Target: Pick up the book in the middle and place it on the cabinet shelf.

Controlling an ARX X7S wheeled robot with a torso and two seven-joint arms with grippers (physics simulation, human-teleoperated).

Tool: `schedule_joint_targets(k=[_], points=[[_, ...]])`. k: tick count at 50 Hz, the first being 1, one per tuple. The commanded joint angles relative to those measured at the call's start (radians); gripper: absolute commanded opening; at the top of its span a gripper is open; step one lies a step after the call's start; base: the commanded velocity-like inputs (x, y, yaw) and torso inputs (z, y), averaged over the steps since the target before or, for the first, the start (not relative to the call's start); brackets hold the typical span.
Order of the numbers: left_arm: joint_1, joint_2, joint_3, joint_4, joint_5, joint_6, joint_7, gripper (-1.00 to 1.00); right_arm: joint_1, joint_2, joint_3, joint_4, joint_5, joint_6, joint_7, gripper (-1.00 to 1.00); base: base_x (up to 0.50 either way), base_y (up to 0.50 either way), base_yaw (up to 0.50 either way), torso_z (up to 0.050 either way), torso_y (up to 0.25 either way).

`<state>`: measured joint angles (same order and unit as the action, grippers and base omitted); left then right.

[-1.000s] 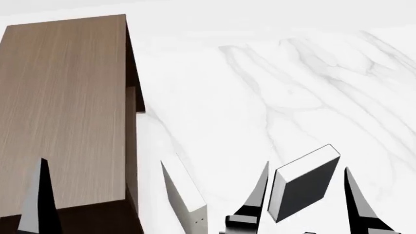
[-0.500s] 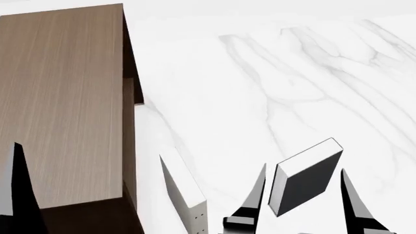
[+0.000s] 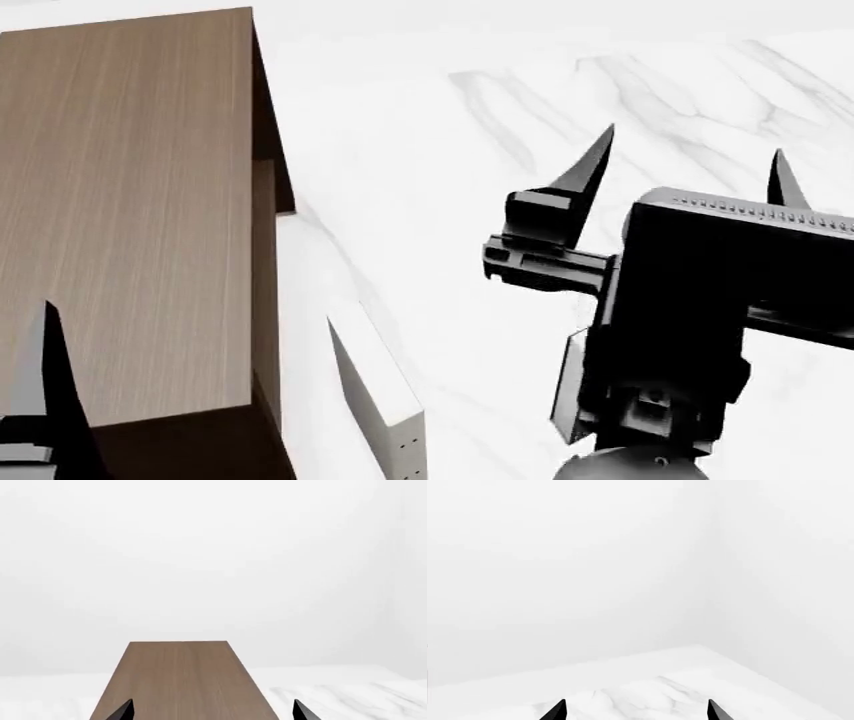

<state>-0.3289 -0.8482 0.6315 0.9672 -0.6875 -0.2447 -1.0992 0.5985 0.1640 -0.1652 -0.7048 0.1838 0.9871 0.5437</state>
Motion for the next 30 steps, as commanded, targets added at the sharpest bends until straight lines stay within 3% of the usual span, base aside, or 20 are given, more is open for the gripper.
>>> schedule_joint_targets(k=[1, 9, 13, 15, 20, 25, 30], points=[[-0.017, 0.004, 0.049, -0.038, -0.004, 0.007, -0.017, 1.00, 0.468, -0.101, 0.049, 0.447, 0.026, 0.127, -0.004, 1.00, 0.00, 0.00, 0.00, 0.000, 0.000], [-0.032, -0.006, 0.044, 0.002, -0.022, -0.014, -0.043, 1.00, 0.735, -0.143, 0.112, 1.107, 0.021, -0.076, 0.011, 1.00, 0.00, 0.00, 0.00, 0.000, 0.000], [-0.030, -0.003, 0.047, 0.004, -0.021, -0.011, -0.043, 1.00, 0.825, -0.138, -0.007, 1.397, -0.063, -0.213, 0.012, 1.00, 0.00, 0.00, 0.00, 0.000, 0.000], [-0.027, -0.006, 0.047, 0.006, -0.015, -0.005, -0.043, 1.00, 0.864, -0.148, 0.032, 1.531, -0.043, -0.272, 0.047, 1.00, 0.00, 0.00, 0.00, 0.000, 0.000], [-0.021, -0.022, 0.036, 0.008, -0.021, 0.005, -0.049, 1.00, 0.947, -0.154, 0.215, 1.774, 0.103, -0.348, 0.192, 1.00, 0.00, 0.00, 0.00, 0.000, 0.000], [-0.021, -0.026, 0.036, 0.009, -0.018, 0.006, -0.053, 1.00, 1.027, -0.146, 0.259, 1.997, 0.116, -0.479, 0.298, 1.00, 0.00, 0.00, 0.00, 0.000, 0.000], [-0.023, -0.039, 0.028, 0.012, -0.026, 0.009, -0.058, 1.00, 1.006, -0.139, 0.348, 2.010, 0.160, -0.471, 0.392, 1.00, 0.00, 0.00, 0.00, 0.000, 0.000]])
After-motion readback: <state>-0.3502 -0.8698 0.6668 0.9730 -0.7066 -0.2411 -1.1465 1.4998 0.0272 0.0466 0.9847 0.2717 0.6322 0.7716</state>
